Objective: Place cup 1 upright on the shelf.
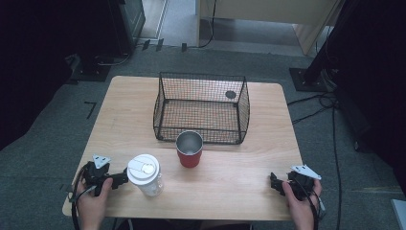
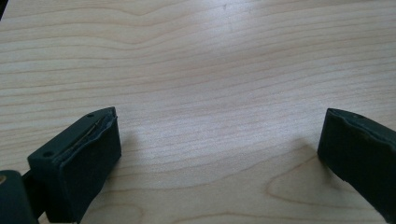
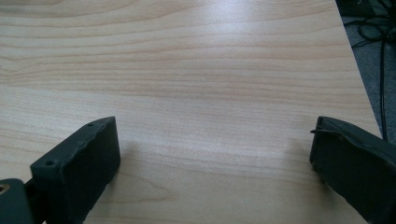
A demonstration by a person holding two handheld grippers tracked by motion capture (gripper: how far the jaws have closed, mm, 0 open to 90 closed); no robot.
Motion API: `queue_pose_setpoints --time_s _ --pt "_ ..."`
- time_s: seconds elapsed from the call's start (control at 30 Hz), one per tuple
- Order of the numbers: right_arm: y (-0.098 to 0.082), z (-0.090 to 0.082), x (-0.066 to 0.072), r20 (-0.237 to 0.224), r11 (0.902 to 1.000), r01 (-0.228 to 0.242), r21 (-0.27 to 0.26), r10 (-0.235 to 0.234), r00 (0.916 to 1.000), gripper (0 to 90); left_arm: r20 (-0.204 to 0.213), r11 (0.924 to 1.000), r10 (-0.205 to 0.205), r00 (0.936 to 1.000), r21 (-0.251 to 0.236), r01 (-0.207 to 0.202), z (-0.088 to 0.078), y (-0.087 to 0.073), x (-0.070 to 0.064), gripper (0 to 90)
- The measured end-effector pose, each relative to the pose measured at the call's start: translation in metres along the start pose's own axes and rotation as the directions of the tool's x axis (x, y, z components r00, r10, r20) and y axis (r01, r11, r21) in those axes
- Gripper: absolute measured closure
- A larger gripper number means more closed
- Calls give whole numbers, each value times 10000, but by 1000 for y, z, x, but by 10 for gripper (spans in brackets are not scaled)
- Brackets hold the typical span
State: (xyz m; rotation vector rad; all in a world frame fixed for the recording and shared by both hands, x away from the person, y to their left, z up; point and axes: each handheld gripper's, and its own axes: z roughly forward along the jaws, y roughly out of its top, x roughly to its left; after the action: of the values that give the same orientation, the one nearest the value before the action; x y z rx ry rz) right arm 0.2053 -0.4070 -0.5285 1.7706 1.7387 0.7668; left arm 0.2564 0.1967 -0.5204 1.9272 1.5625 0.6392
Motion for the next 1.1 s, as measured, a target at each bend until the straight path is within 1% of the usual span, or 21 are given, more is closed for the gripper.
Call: queue_pose_setpoints --time_s 0.07,0.1,0.13,0.2,0.23,0.33,0.4,0.43,0.47,0.5,0.53,0.63,0.7,0.73,0.77,0.83,0.9,0.97,1.03,1.07,1.1 --pt "0 0 1 74 10000 -79 -5 79 9999 18 0 10000 4 10000 1 -4 0 0 0 0" --pt "-1 -1 2 197 9999 -104 -28 105 9998 18 1 10000 4 10000 2 -4 0 0 0 0" --pt "-2 -3 8 526 9999 15 -110 -9 9986 17 -1 10000 1 10000 -2 -1 0 0 0 0" --pt "-1 -5 10 497 9999 90 -129 -83 9987 17 -3 10000 3 10000 -3 -3 0 0 0 0" --pt "2 -10 16 182 9993 76 -379 -69 9998 17 -5 10000 1 10000 -4 -1 0 0 0 0" --pt "8 -18 25 -73 9972 93 -738 -99 9999 17 -3 10000 -4 10000 -9 4 0 0 0 0" --pt "12 -23 33 -238 9953 216 -939 -240 9994 17 -5 10000 -7 10000 -8 7 0 0 0 0" --pt "12 -23 33 -238 9953 216 -939 -240 9994 17 -5 10000 -7 10000 -8 7 0 0 0 0" --pt "16 -27 42 -587 9931 419 -1095 -486 9971 17 -3 10000 -5 10000 -6 5 0 0 0 0" --pt "16 -27 42 -587 9931 419 -1095 -486 9971 17 -3 10000 -5 10000 -6 5 0 0 0 0" --pt "18 -29 51 -751 9900 427 -1346 -532 9958 17 -5 10000 -4 10000 -7 4 0 0 0 0" --pt "22 -32 62 -877 9859 495 -1596 -641 9941 17 -6 10000 -4 10000 -14 4 0 0 0 0" --pt "24 -33 68 -1025 9837 578 -1704 -761 9918 17 -9 10000 -4 10000 -12 4 0 0 0 0" --pt "24 -33 68 -1025 9837 578 -1704 -761 9918 17 -9 10000 -4 10000 -12 4 0 0 0 0" --pt "26 -34 74 -1190 9834 649 -1692 -858 9892 17 -6 10000 -5 10000 -17 5 0 0 0 0" --pt "29 -34 80 -1390 9841 716 -1623 -946 9858 17 -6 10000 -5 10000 -14 5 0 0 0 0" --pt "30 -34 83 -1458 9844 746 -1595 -982 9844 17 -6 10000 -5 10000 -15 5 0 0 0 0" --pt "32 -34 93 -1675 9804 890 -1757 -1188 9787 17 -5 10000 -5 10000 -15 5 0 0 0 0" --pt "32 -34 99 -1578 9745 1066 -1975 -1389 9777 17 -5 10000 -1 10000 -13 1 0 0 0 0" --pt "32 -34 99 -1578 9745 1066 -1975 -1389 9777 17 -5 10000 -1 10000 -13 1 0 0 0 0" --pt "34 -34 106 -1671 9715 1183 -2055 -1540 9738 17 -3 10000 -3 10000 -8 3 0 0 0 0"
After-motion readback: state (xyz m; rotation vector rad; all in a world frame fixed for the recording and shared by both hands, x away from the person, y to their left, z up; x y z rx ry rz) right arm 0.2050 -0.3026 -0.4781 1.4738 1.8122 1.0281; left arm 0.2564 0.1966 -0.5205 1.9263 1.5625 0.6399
